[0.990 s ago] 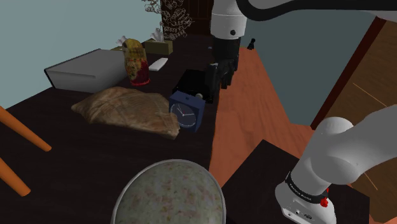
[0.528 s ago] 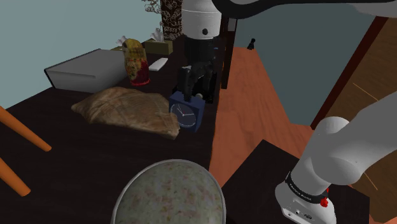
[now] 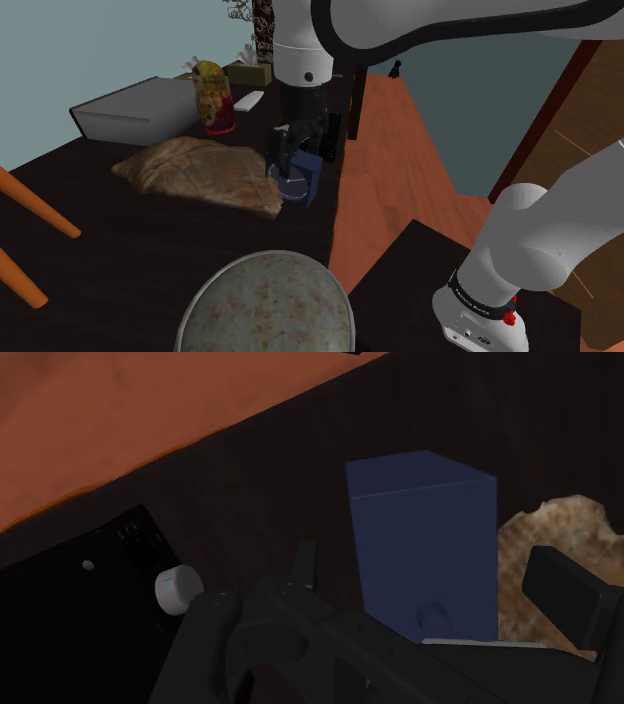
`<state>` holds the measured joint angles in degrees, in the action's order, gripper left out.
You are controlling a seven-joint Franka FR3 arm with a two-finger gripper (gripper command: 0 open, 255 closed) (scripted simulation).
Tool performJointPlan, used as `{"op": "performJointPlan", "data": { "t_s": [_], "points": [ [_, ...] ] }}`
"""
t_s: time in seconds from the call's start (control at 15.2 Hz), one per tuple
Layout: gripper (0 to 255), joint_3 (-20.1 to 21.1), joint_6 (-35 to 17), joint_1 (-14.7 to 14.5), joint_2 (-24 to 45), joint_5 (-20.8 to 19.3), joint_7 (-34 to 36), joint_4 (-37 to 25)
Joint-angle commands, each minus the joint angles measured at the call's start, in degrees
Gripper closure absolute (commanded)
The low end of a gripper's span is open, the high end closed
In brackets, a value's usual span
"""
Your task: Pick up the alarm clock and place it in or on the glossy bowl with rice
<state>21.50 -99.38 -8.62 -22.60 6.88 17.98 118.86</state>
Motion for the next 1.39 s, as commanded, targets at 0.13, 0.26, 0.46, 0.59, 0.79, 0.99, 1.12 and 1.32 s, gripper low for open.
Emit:
{"op": "performJointPlan", "data": {
  "t_s": [0.13, 0.26, 0.46, 0.59, 0.79, 0.99, 1.12, 1.32],
  "points": [
    [0, 0.07, -1.23, -0.02, 0.04, 0.03, -0.07, 1.17],
    [0, 0.07, -1.23, -0.02, 0.04, 0.03, -0.07, 1.17],
    [0, 0.07, -1.22, -0.02, 0.04, 0.03, -0.07, 1.16],
    [255, 0.07, -1.22, -0.02, 0.04, 0.03, -0.07, 1.16],
    [255, 0.08, -1.21, -0.02, 0.05, 0.03, -0.06, 1.15],
    [255, 0.08, -1.2, -0.02, 0.04, 0.03, -0.06, 1.14],
    [255, 0.07, -1.23, -0.02, 0.04, 0.03, -0.07, 1.17],
    [255, -0.09, 1.05, 0.11, 0.25, -0.13, -0.02, -1.31]
  ]
}}
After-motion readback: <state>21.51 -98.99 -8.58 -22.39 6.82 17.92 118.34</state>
